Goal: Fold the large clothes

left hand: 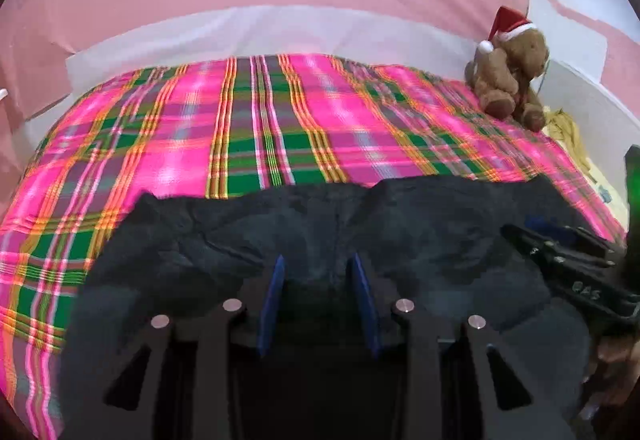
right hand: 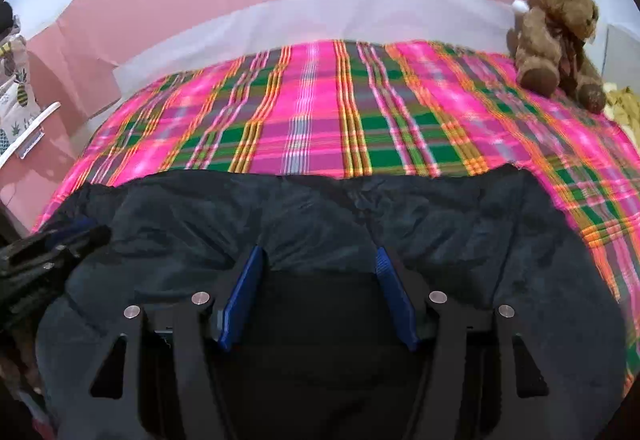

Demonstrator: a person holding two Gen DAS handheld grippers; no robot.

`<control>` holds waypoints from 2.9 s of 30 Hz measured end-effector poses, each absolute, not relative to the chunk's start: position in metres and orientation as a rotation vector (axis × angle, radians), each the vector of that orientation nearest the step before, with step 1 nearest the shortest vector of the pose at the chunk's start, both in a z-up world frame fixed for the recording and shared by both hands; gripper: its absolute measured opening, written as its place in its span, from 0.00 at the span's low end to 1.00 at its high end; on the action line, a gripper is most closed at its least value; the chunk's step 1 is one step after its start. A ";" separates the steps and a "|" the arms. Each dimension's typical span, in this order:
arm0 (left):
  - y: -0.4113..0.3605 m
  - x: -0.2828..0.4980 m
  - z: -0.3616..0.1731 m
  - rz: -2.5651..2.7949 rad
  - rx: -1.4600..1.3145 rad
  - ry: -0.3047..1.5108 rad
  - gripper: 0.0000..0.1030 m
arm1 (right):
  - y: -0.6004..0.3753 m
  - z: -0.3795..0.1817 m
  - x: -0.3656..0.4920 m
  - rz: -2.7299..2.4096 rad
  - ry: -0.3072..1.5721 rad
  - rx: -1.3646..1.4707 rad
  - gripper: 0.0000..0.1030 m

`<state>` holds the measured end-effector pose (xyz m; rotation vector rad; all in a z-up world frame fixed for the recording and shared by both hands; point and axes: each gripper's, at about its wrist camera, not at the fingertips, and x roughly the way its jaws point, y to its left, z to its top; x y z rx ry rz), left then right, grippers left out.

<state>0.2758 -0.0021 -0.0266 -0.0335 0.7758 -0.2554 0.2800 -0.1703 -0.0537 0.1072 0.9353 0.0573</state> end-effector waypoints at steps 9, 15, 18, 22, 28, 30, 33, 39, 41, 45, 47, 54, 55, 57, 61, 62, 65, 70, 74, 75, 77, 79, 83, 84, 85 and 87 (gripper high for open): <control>-0.008 0.284 -0.045 -0.241 -0.046 0.789 0.36 | -0.170 -0.075 0.283 0.060 0.922 0.074 0.57; -0.009 0.283 -0.047 -0.237 -0.041 0.783 0.36 | -0.168 -0.077 0.283 0.055 0.911 0.068 0.57; -0.009 0.283 -0.048 -0.236 -0.038 0.780 0.36 | -0.167 -0.077 0.282 0.054 0.906 0.066 0.57; -0.010 0.283 -0.048 -0.236 -0.037 0.780 0.36 | -0.167 -0.077 0.282 0.049 0.906 0.060 0.57; -0.010 0.283 -0.047 -0.234 -0.035 0.781 0.36 | -0.167 -0.076 0.282 0.051 0.911 0.058 0.57; -0.010 0.284 -0.042 -0.228 -0.021 0.791 0.36 | -0.170 -0.069 0.281 0.060 0.922 0.071 0.57; -0.002 0.277 -0.018 -0.243 -0.030 0.807 0.35 | -0.178 -0.039 0.271 0.084 0.920 0.062 0.57; 0.061 0.238 0.029 -0.200 -0.078 0.679 0.35 | -0.231 0.021 0.220 0.053 0.795 0.045 0.57; 0.085 0.232 0.025 -0.170 -0.109 0.681 0.35 | -0.256 0.018 0.207 0.009 0.796 0.062 0.57; 0.098 0.236 -0.017 -0.152 -0.136 0.760 0.35 | -0.288 -0.024 0.198 -0.072 0.900 0.105 0.57; 0.094 0.238 -0.024 -0.152 -0.115 0.742 0.35 | -0.299 -0.042 0.196 -0.098 0.895 0.105 0.57; 0.088 0.246 -0.036 -0.158 -0.121 0.741 0.35 | -0.307 -0.059 0.198 -0.113 0.900 0.136 0.57; 0.088 0.244 -0.033 -0.155 -0.127 0.743 0.35 | -0.308 -0.055 0.197 -0.114 0.901 0.142 0.57; 0.095 0.240 -0.022 -0.152 -0.162 0.748 0.34 | -0.309 -0.046 0.194 -0.120 0.898 0.160 0.57; 0.125 0.212 0.003 -0.137 -0.214 0.689 0.34 | -0.314 -0.009 0.175 -0.102 0.823 0.184 0.59; 0.131 0.206 0.004 -0.129 -0.218 0.686 0.34 | -0.316 -0.004 0.170 -0.086 0.817 0.194 0.61; 0.148 0.198 -0.010 -0.115 -0.241 0.733 0.34 | -0.318 -0.009 0.164 -0.061 0.852 0.198 0.64; 0.150 0.207 -0.046 -0.105 -0.277 0.816 0.37 | -0.328 -0.045 0.168 -0.069 0.949 0.258 0.70; 0.134 0.218 -0.050 -0.105 -0.240 0.833 0.37 | -0.339 -0.055 0.173 -0.078 0.970 0.302 0.74; 0.132 0.221 -0.049 -0.105 -0.232 0.834 0.37 | -0.341 -0.057 0.175 -0.073 0.974 0.312 0.75; 0.132 0.224 -0.050 -0.112 -0.239 0.840 0.37 | -0.344 -0.058 0.177 -0.060 0.980 0.325 0.76; 0.136 0.223 -0.050 -0.119 -0.254 0.841 0.38 | -0.348 -0.056 0.177 -0.050 0.986 0.349 0.76; 0.149 0.211 -0.040 -0.118 -0.320 0.838 0.36 | -0.345 -0.041 0.167 -0.062 0.971 0.359 0.76; 0.152 0.207 -0.036 -0.124 -0.340 0.833 0.36 | -0.344 -0.036 0.163 -0.053 0.961 0.361 0.76; 0.154 0.201 -0.032 -0.134 -0.351 0.825 0.37 | -0.343 -0.031 0.159 -0.041 0.953 0.365 0.76; 0.154 0.191 -0.029 -0.147 -0.350 0.811 0.39 | -0.341 -0.026 0.152 -0.024 0.939 0.365 0.76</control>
